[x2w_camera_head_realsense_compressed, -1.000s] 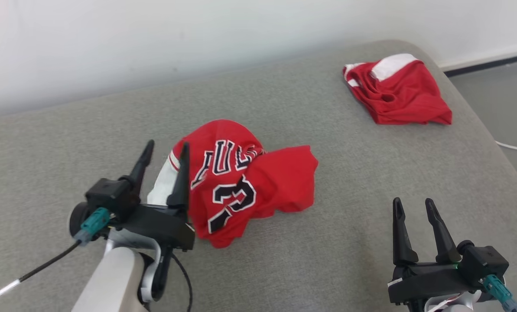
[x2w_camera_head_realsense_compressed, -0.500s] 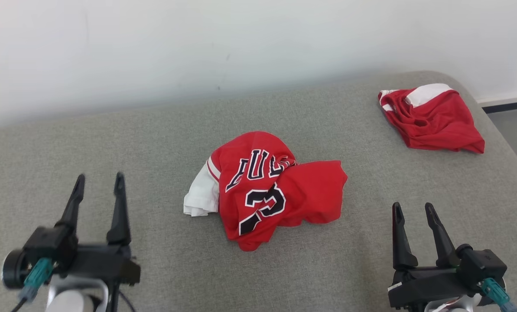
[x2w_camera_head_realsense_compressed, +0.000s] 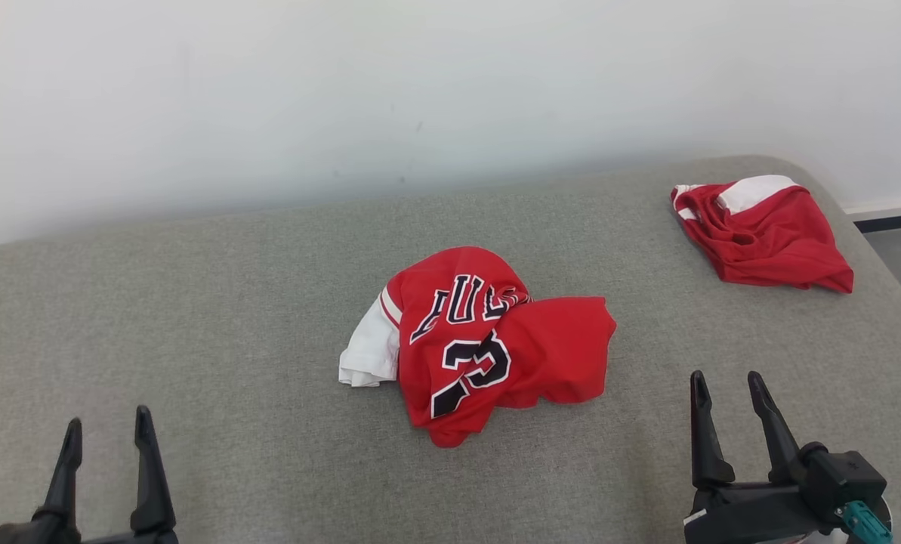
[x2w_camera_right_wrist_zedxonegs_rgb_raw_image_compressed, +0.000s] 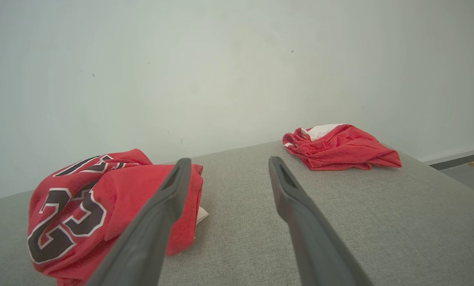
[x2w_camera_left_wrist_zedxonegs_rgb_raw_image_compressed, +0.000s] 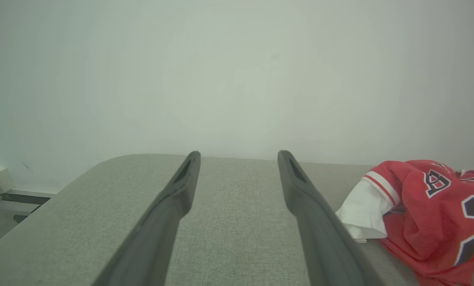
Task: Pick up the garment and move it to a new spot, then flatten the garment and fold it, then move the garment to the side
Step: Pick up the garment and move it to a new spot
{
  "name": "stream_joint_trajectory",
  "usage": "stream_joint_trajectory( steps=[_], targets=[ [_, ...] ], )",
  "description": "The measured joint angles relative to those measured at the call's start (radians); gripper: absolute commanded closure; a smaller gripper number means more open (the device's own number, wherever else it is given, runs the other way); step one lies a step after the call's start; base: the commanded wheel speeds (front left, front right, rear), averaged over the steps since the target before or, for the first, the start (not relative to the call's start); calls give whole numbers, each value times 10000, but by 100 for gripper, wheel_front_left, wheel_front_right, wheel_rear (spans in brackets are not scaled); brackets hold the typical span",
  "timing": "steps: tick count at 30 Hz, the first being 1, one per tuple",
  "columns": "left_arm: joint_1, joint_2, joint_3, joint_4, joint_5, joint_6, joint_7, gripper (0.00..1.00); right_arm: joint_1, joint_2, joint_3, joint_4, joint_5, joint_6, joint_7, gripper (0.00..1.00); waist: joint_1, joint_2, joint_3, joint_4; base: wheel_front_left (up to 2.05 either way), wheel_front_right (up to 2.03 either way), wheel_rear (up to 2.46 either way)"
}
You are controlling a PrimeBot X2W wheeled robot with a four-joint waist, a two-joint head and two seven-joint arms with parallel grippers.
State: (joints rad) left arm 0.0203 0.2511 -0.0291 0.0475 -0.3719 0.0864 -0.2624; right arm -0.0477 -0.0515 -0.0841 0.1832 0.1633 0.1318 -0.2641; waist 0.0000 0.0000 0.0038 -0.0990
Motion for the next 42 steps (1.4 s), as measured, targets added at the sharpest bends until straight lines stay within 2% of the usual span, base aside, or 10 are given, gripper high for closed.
stream_joint_trajectory(
  steps=[4,11,21,32,42],
  targets=[
    [412,-261,364,-90,161,-90,-2,0,37,-2,36,-25,-52,0,0,0,0,0,-65,109,0,0,0],
    [715,-504,579,-71,633,-539,-2,0,102,-2,46,-6,-140,0,0,0,0,0,-122,308,0,0,0],
    [885,-838,723,286,1024,-1486,-2,0,215,0,215,196,-140,0,0,0,0,1,-218,522,0,0,0],
    [883,-1110,825,581,1440,-1894,-2,0,272,0,334,334,-134,0,0,0,0,0,-275,553,0,0,0],
    [872,-1231,928,688,1609,-2019,-2,0,337,0,314,372,-136,0,0,0,0,0,-260,539,0,0,0]
  ],
)
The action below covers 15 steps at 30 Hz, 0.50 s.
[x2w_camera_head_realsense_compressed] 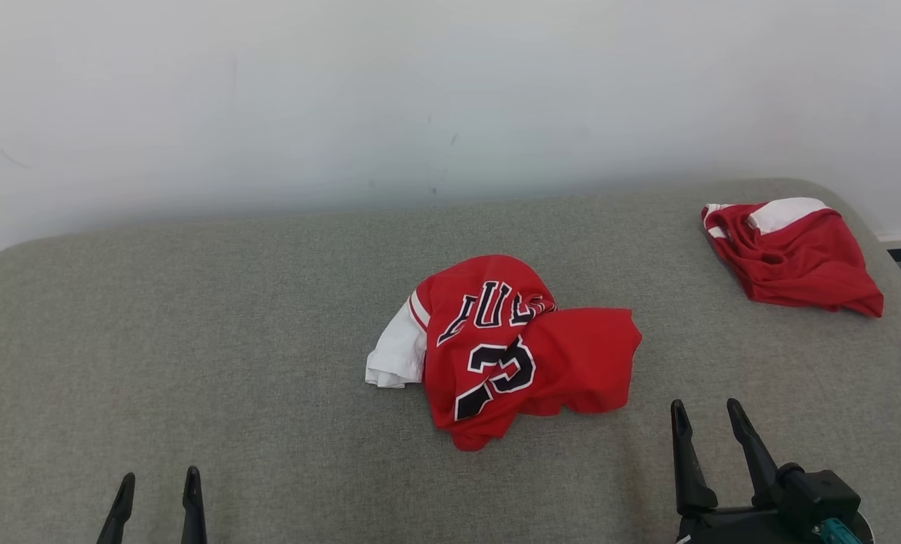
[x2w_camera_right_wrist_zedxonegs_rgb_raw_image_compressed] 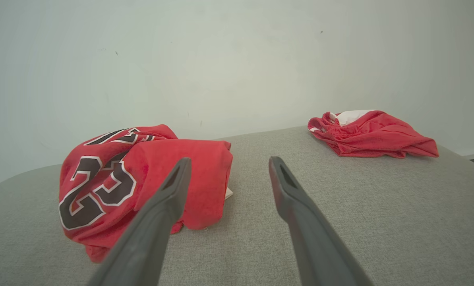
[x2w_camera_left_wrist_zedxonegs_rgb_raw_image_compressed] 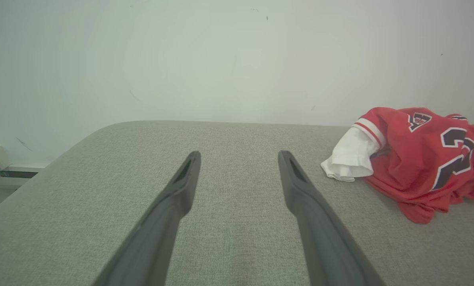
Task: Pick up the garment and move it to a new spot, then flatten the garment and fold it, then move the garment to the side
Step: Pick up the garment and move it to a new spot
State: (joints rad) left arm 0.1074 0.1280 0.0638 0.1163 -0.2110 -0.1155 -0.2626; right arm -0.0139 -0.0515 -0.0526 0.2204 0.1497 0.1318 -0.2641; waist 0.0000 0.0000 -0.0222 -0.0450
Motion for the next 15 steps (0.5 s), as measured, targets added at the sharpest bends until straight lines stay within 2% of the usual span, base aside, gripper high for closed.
stream_joint_trajectory(
  steps=[15],
  targets=[
    [-8,-127,94,111,192,-88,0,0,49,-8,-25,4,0,0,0,0,0,0,38,59,0,0,0]
  ],
)
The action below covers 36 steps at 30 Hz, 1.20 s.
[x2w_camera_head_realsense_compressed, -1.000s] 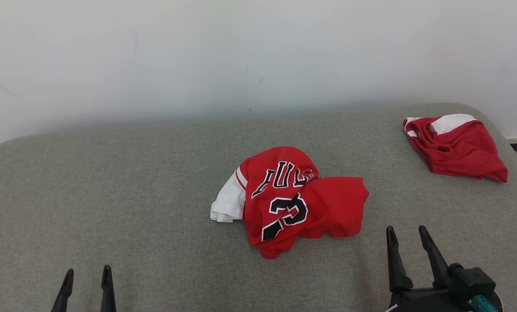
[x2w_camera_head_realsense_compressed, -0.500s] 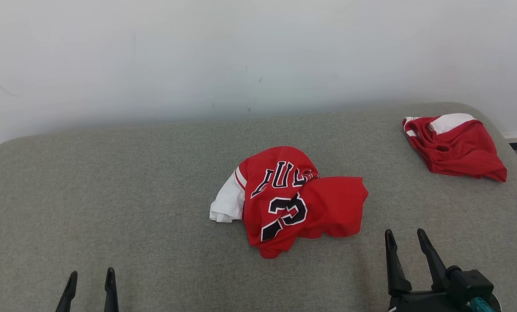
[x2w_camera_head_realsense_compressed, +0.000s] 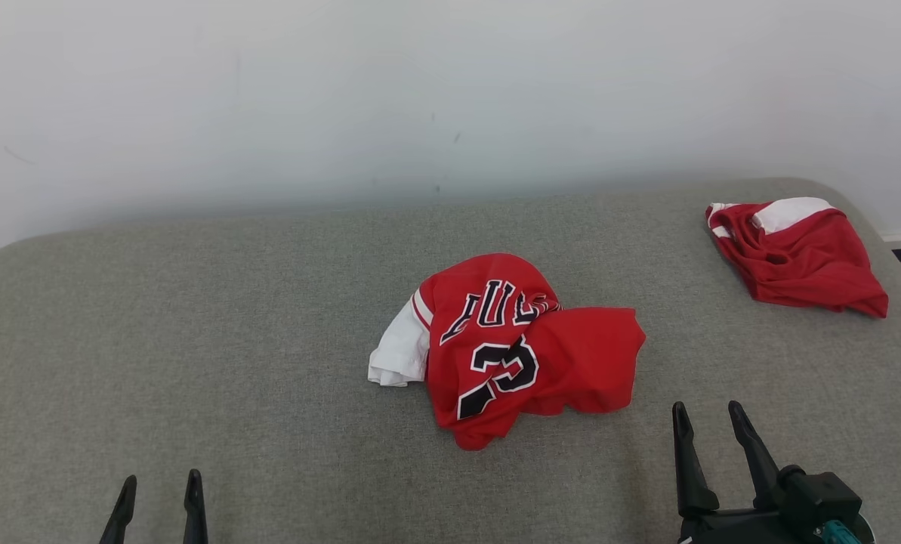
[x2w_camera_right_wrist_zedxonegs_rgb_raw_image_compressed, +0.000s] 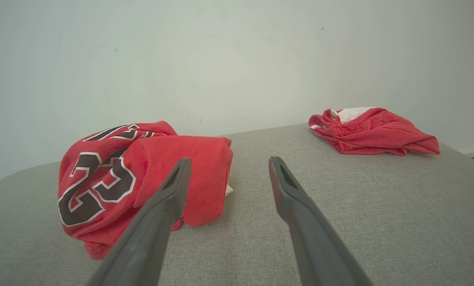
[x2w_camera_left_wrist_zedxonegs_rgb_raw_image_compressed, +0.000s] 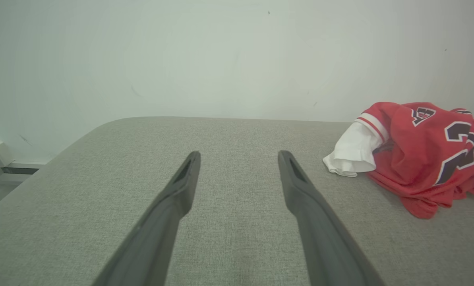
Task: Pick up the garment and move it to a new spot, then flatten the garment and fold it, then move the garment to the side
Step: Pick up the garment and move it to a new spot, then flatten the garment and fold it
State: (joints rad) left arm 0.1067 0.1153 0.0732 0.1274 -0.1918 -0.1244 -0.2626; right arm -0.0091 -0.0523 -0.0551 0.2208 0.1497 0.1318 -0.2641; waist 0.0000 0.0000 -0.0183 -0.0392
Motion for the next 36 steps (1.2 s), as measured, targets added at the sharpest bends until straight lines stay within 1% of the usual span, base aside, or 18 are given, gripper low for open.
stream_joint_trajectory(
  steps=[18,22,27,36],
  targets=[
    [-197,13,132,151,42,-50,0,0,3,2,-10,56,0,0,0,0,0,0,33,-48,0,0,0],
    [-804,343,-127,357,48,-50,0,0,-17,4,77,96,19,0,0,0,0,0,94,-211,0,0,0],
    [-1988,836,-715,679,-35,-67,0,0,-139,2,105,63,100,0,0,0,0,0,265,-479,0,0,0],
    [-4137,1799,-1954,1618,-518,-71,215,0,-502,4,71,-58,190,0,0,0,3,1,994,-1193,0,0,0]
  ],
)
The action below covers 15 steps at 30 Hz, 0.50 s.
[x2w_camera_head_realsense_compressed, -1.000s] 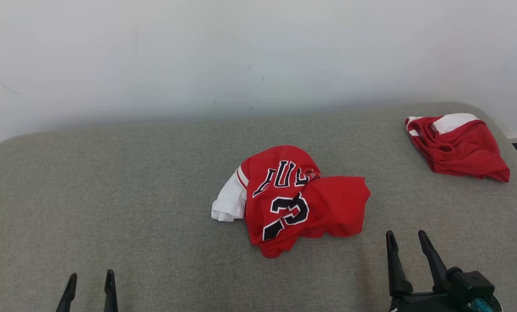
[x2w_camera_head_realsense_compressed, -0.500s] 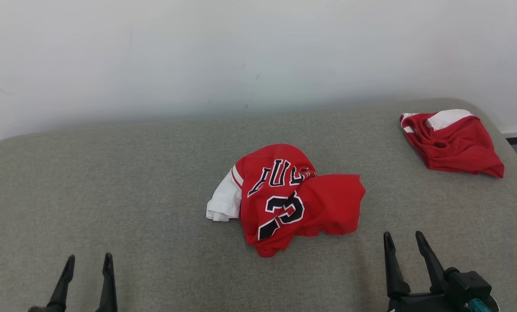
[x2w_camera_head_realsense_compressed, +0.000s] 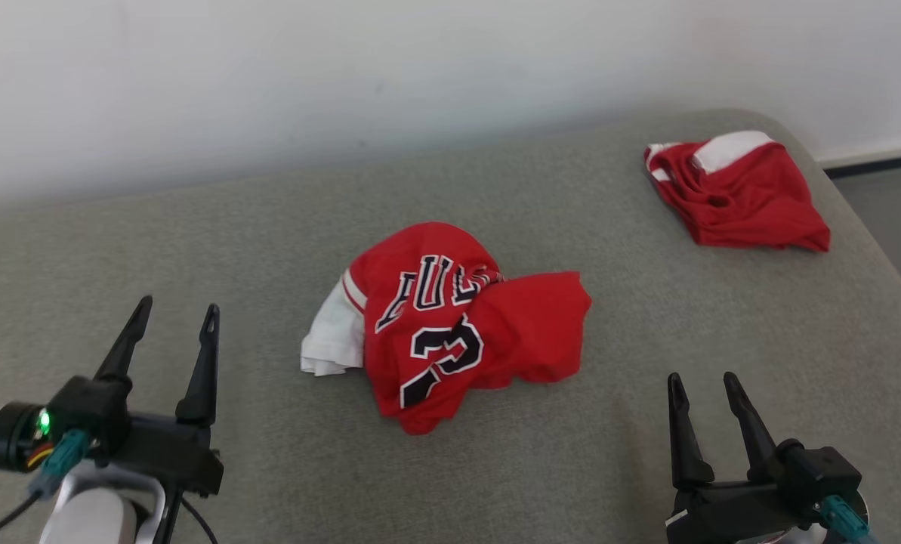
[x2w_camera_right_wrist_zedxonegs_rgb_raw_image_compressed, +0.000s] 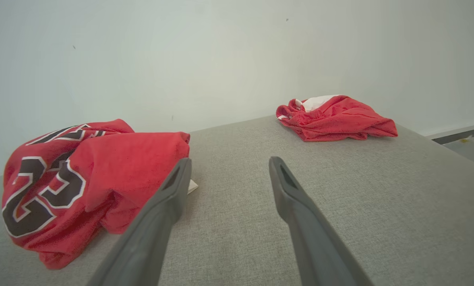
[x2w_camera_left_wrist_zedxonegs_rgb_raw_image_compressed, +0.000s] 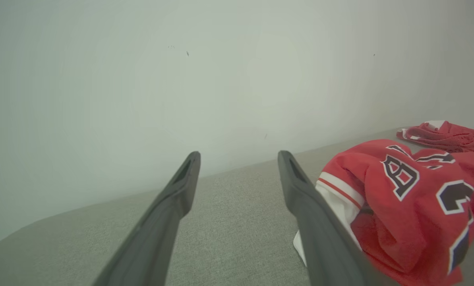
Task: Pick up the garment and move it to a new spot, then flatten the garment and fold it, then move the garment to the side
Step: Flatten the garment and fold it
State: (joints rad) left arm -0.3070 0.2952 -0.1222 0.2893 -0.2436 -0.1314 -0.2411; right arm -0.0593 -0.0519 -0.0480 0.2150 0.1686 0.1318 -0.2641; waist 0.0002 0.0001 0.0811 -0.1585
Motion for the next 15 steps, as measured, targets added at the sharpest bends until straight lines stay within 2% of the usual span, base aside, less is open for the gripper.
stream_joint_trajectory(
  steps=[6,15],
  targets=[
    [-895,299,-765,771,-397,-2,123,0,-88,-4,-82,-71,79,0,0,0,0,0,475,-487,0,0,0],
    [-2061,387,-2052,2708,-1279,-2,330,0,-329,-2,-13,-138,221,0,0,0,0,0,1221,-1224,0,0,0]
  ],
)
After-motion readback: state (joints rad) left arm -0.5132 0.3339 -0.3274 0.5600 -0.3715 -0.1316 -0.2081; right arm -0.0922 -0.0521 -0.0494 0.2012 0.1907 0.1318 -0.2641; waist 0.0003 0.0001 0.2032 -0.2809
